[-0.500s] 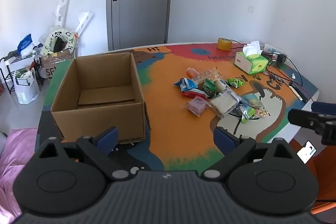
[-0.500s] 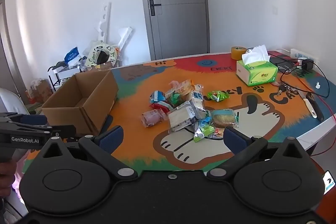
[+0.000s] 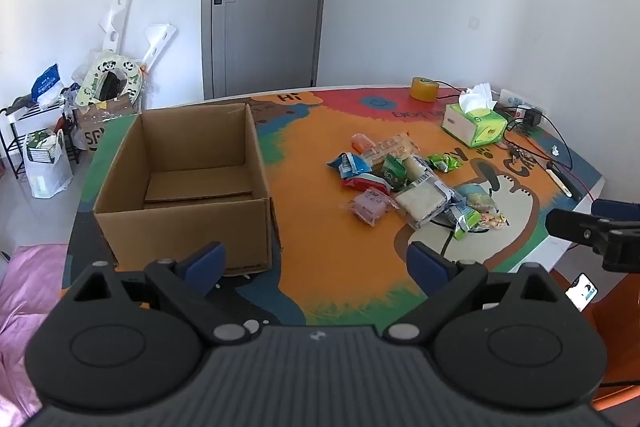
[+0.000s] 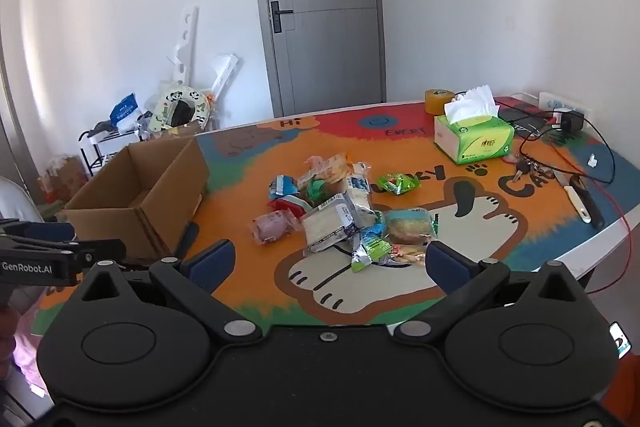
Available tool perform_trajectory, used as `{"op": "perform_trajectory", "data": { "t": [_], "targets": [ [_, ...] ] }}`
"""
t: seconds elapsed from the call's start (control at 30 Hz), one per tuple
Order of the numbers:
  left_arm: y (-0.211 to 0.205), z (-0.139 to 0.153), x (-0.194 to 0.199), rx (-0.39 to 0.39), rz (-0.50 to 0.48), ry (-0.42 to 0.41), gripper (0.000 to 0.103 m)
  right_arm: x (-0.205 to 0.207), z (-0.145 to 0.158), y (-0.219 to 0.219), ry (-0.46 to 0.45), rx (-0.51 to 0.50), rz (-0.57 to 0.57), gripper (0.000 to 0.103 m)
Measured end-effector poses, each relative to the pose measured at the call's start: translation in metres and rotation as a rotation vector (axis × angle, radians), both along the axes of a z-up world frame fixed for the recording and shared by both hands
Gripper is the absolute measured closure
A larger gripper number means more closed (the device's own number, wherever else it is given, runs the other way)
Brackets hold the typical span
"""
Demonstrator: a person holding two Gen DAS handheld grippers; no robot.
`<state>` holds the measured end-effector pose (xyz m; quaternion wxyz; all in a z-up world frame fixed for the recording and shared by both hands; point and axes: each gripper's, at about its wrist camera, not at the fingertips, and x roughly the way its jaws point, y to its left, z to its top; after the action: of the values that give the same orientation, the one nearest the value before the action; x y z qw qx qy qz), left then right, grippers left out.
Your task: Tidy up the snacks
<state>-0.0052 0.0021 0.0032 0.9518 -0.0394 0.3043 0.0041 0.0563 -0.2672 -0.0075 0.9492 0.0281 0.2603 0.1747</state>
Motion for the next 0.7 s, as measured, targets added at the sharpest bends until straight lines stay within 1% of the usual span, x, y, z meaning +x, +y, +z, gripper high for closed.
{"op": "perform_trajectory", "data": {
  "t": [0.27,0.7],
  "targets": [
    [-0.0012,0.0036,-0.0008,0.003,0.002,-0.007,0.007,-0.0020,0.0000,0.0017,-0.007,-0.007,0.003,0.000],
    [0.0033,0.0034,-0.0027,-0.014,0.021,-0.020,0.007,-0.0020,-0.0021,0.0033,-0.007,-0.010,0.010,0.000]
  ]
}}
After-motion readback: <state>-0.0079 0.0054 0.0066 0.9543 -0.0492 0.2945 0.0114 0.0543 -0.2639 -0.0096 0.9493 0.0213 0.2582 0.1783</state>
